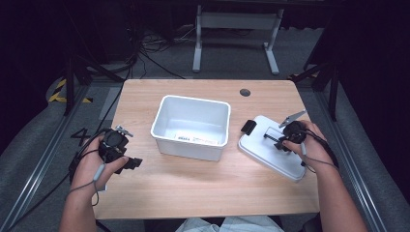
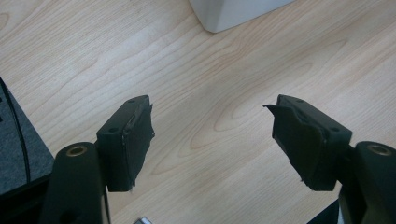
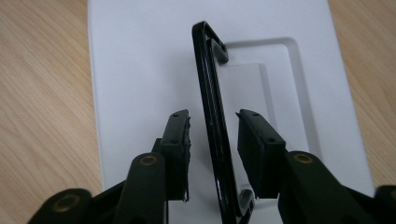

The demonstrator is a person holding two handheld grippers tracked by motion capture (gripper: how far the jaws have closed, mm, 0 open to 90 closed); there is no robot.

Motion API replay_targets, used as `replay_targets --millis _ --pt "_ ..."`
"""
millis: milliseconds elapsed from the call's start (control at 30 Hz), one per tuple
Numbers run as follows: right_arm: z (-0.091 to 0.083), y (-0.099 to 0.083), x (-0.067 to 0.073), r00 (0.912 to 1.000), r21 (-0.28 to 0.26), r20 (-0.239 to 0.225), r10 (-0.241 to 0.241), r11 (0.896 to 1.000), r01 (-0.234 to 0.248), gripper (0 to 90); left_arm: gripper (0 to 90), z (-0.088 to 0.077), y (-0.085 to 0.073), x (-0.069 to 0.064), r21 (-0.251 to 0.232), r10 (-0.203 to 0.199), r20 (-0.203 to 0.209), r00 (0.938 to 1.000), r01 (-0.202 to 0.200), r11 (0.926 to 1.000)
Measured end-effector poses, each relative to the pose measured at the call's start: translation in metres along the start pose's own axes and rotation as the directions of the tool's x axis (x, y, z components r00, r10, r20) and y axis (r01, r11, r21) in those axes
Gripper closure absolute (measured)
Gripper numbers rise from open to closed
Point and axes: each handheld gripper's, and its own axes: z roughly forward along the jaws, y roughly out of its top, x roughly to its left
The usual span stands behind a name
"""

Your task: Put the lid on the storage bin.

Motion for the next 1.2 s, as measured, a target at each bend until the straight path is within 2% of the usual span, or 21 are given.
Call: replay_targets --millis 133,300,400,833,967,1100,1200 --pt "0.005 -0.002 -0.004 1.0 0.013 0.001 -0.006 1.0 0.006 76.2 29.4 0.001 0.001 0.001 0.003 0.005 0.002 1.0 -0.005 1.0" --pt "0.005 -0.005 -0.008 0.9997 -0.018 0.021 -0.014 1.0 0.014 81.9 29.5 0.001 0.001 0.001 0.004 0.006 -0.002 1.0 -0.006 1.0" --pt "0.005 -0.005 -0.01 0.9992 -0.021 0.025 -0.032 0.999 0.033 83.4 29.5 0.002 0.001 0.001 0.005 0.006 0.0 1.0 -0.006 1.0" --pt "0.002 -0.005 -0.013 0.9977 -0.034 0.037 -0.058 0.998 0.059 84.8 29.4 0.001 0.001 0.002 0.0 0.003 0.002 1.0 -0.003 1.0" --pt "-0.007 -0.004 -0.012 0.9977 -0.045 0.039 -0.056 0.997 0.058 84.8 29.4 0.001 0.001 0.003 -0.001 -0.004 0.003 1.0 0.004 1.0" --pt "-0.017 -0.001 -0.012 0.9973 -0.068 0.035 -0.064 0.995 0.066 84.8 29.4 0.001 0.003 0.004 0.003 0.012 -0.001 0.9999 -0.012 0.9999" --pt "-0.027 0.001 -0.012 0.9962 -0.071 0.045 -0.074 0.994 0.077 84.7 29.4 0.002 0.003 0.003 -0.003 0.0 0.003 1.0 0.0 1.0"
